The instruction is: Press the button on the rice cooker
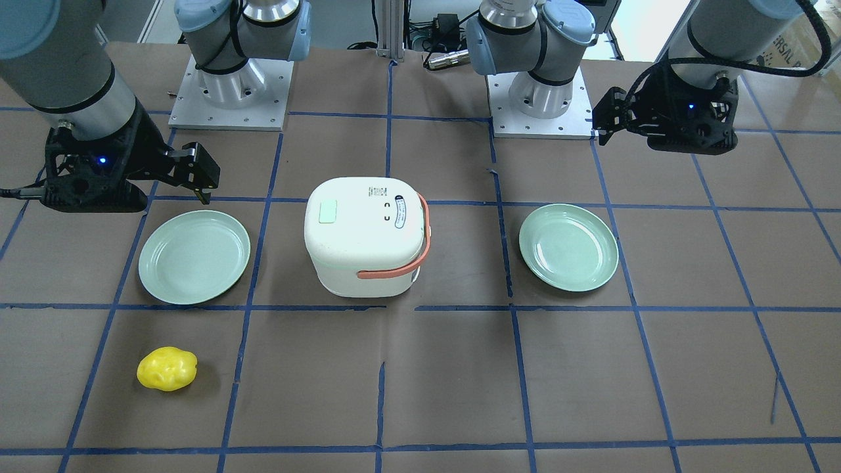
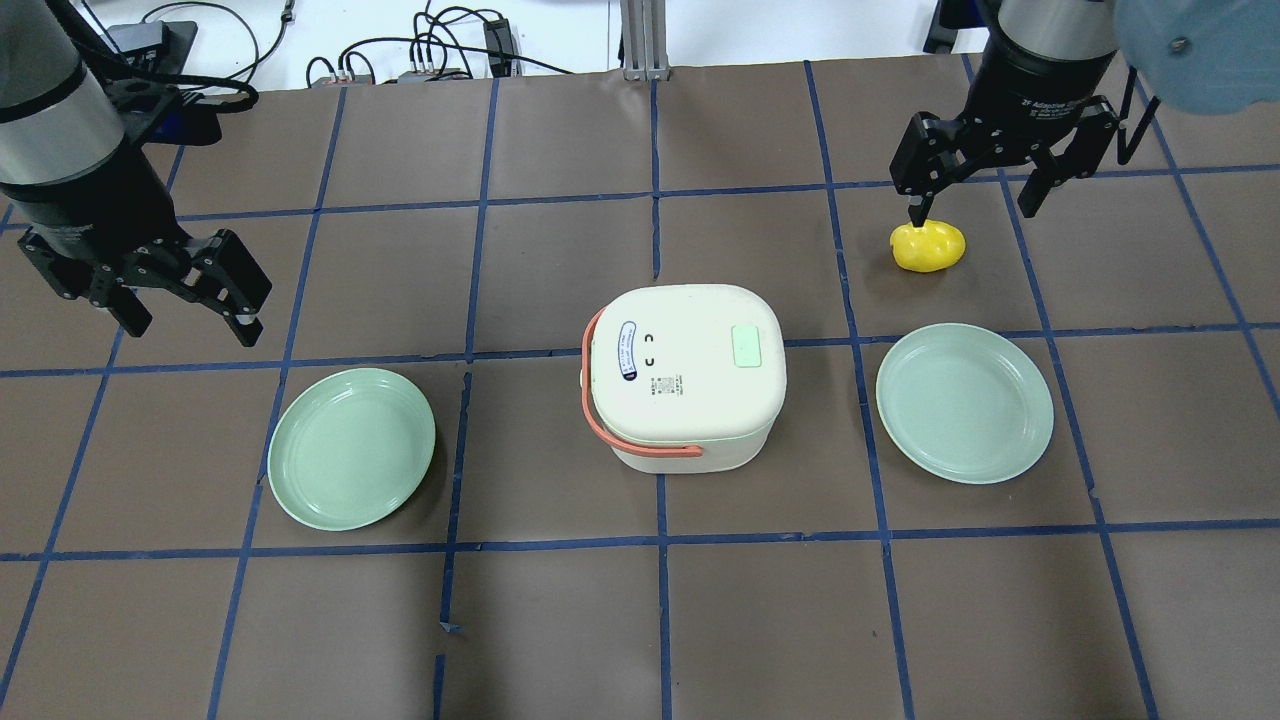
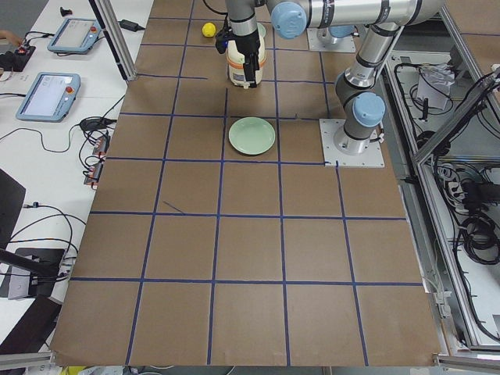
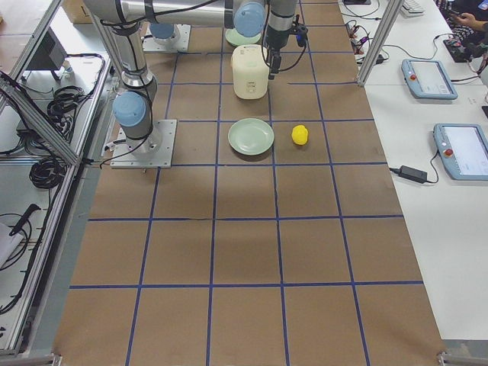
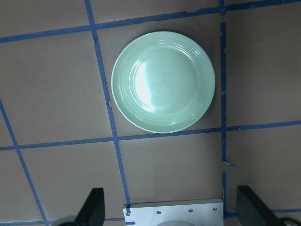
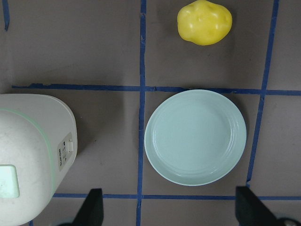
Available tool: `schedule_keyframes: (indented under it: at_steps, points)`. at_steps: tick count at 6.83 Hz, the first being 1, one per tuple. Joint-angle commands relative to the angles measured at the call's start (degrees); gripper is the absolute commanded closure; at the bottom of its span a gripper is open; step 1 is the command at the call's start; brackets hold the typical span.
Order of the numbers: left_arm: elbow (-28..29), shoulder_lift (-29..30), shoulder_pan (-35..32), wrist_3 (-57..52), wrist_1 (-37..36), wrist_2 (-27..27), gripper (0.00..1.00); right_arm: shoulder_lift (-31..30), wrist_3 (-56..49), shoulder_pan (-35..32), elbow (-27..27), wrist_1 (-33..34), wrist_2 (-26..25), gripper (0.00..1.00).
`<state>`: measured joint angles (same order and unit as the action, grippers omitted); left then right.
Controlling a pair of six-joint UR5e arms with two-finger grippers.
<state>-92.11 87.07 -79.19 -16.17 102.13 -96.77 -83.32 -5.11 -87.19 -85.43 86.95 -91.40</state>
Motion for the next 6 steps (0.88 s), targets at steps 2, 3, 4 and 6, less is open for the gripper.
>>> schedule_keyframes:
  at_steps: [2, 3, 4, 6]
  points:
    - [0.0, 0.0, 0.0, 0.0, 0.0, 0.0, 0.0, 0.0, -0.6, 0.0, 0.0, 0.1, 0.1, 0.0]
    - [0.0, 0.0, 0.0, 0.0, 0.0, 0.0, 0.0, -0.1, -0.3, 0.0, 0.1, 0.1, 0.1, 0.0]
    - [0.0, 0.0, 0.0, 0.0, 0.0, 0.0, 0.0, -0.1, 0.2, -0.4, 0.6, 0.1, 0.3, 0.0]
    - [0.0, 0.0, 0.0, 0.0, 0.0, 0.0, 0.0, -0.1, 2.9, -4.5, 0.5, 0.7, 1.6, 0.0]
